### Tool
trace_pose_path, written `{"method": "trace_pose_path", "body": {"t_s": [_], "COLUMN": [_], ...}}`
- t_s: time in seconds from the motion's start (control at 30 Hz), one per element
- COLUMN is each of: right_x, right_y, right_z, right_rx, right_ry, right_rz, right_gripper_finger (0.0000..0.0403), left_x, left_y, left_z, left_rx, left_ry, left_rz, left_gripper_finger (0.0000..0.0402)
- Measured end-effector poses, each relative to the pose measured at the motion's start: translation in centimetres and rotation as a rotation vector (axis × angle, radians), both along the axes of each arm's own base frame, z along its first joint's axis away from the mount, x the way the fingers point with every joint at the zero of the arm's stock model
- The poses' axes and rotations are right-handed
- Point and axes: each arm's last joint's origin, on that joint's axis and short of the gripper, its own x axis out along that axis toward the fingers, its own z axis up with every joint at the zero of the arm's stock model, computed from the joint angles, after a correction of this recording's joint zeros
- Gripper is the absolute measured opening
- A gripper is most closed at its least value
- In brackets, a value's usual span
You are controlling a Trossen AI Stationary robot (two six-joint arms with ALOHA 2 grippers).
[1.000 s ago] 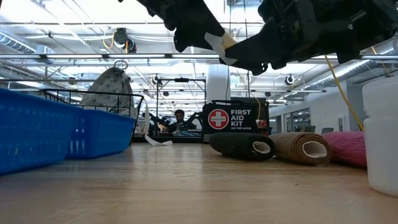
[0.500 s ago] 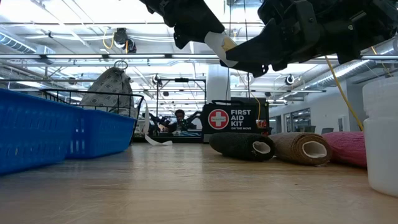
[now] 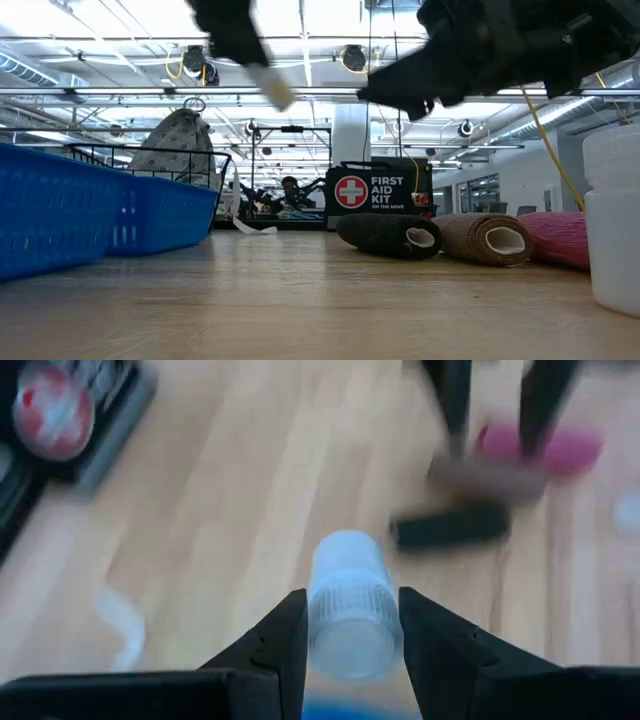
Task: Pick & Place Medicine items
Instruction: Put the top white pill bottle into the top blue basket
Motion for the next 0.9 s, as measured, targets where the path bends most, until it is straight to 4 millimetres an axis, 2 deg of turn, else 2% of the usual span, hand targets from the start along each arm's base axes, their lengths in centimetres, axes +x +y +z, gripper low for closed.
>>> {"method": "trace_pose_path", "body": {"t_s": [0.17,0.3,0.5,0.9], "right_x": [-0.1,0.0,0.0,0.0], "right_y": [0.0,-0.1,-0.1,-0.1], "right_z": [-0.3,-0.2,-0.2,-0.2], "right_rx": [-0.004,-0.003,-0.003,0.003], "right_ry": [0.015,0.005,0.006,0.011], "right_rz": [0.0,-0.011,-0.01,-0.009], "right_gripper_finger": [0.0174,0.0171,0.017,0.0165], "left_x": [-3.5,-4.3,-2.9,0.6], "left_y": [-0.6,-1.0,-1.4,-0.7], "left_z": [-0.1,-0.8,-2.7,-8.9], "left_rx": [-0.037,-0.069,-0.098,-0.106], "left_ry": [0.2,0.304,0.401,0.657], "left_rz": [0.13,0.217,0.203,0.181], "left_gripper_finger": [0.0135,0.0135,0.0135,0.0135]}}
